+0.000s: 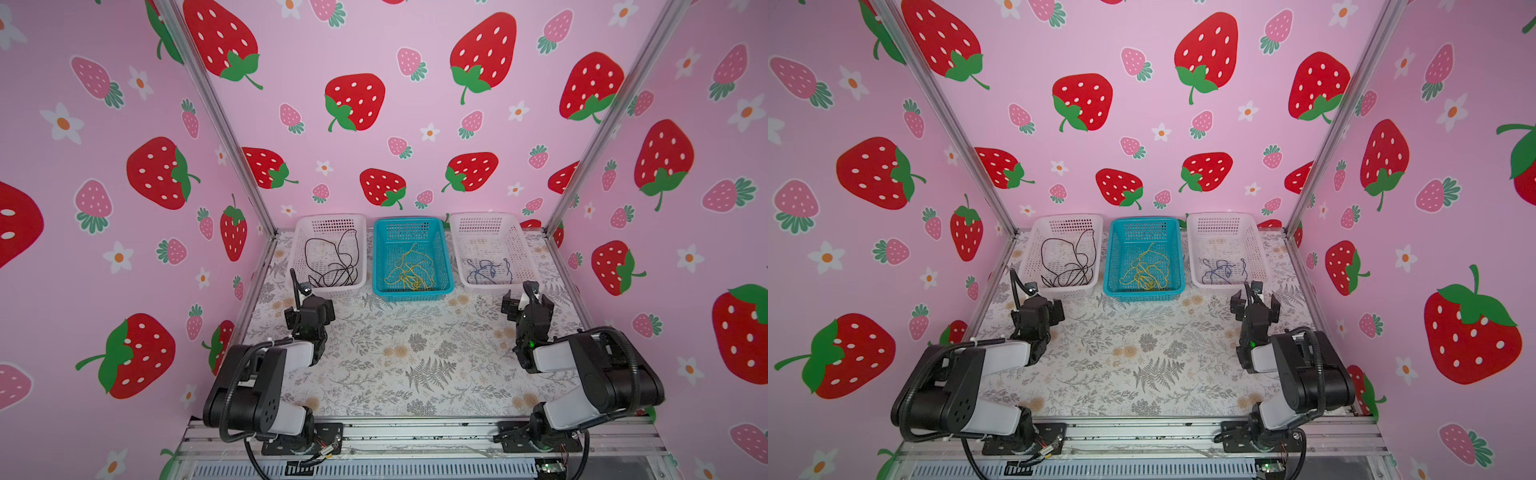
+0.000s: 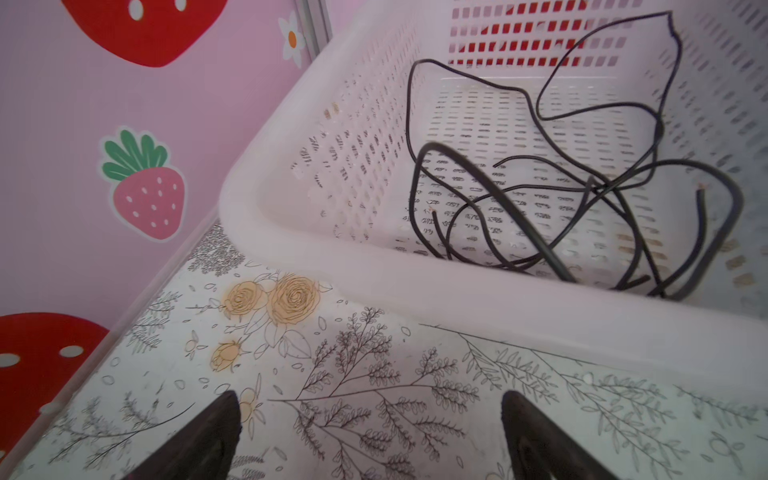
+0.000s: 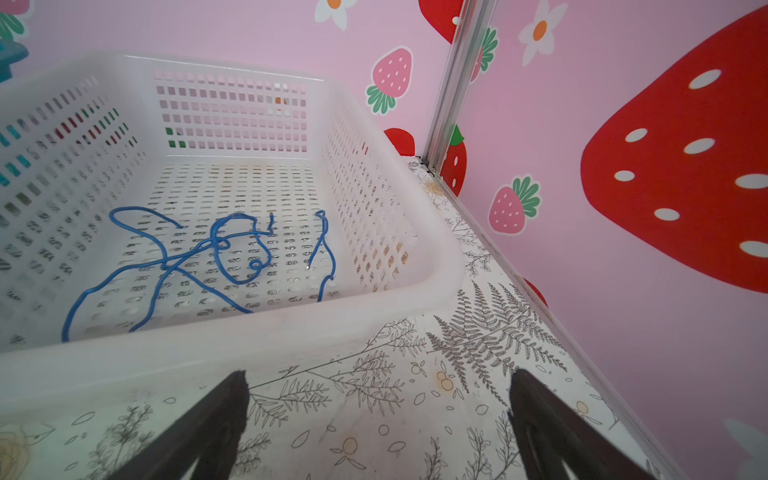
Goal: Untangle the cables
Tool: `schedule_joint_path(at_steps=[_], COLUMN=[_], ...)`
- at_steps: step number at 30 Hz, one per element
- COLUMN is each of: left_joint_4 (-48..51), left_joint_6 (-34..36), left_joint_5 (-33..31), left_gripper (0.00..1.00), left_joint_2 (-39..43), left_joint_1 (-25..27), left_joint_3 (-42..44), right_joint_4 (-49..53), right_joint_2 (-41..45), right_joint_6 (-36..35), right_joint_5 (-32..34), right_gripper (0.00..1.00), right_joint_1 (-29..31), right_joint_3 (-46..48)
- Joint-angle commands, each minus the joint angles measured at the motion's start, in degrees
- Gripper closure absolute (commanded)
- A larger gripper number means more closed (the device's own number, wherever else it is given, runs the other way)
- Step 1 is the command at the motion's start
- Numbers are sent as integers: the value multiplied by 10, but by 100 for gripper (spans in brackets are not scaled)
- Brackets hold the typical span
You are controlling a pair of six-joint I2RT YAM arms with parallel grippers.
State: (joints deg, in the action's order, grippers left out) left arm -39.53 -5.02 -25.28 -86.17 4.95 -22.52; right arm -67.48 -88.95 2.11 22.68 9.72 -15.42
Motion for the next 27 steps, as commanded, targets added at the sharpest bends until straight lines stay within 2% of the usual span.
schedule_joint_path(at_steps=[1, 3, 27], left_joint_4=[-84, -71, -66], left_joint_6=[13, 1, 2], left_joint_5=[63, 91, 90], left_gripper=[1, 1, 1], left_joint_2=[-29, -27, -23], left_joint_1=[-14, -32, -32], left_joint_3=[-17, -21, -21], right_joint_4=[-87, -56, -67], right_joint_2=[-20, -12, -11], right_joint_6=[3, 5, 4], right_joint_5=[-33, -33, -40], right_gripper=[1, 1, 1], right_joint_1=[-11, -11, -13], right_joint_3=[14, 7, 12])
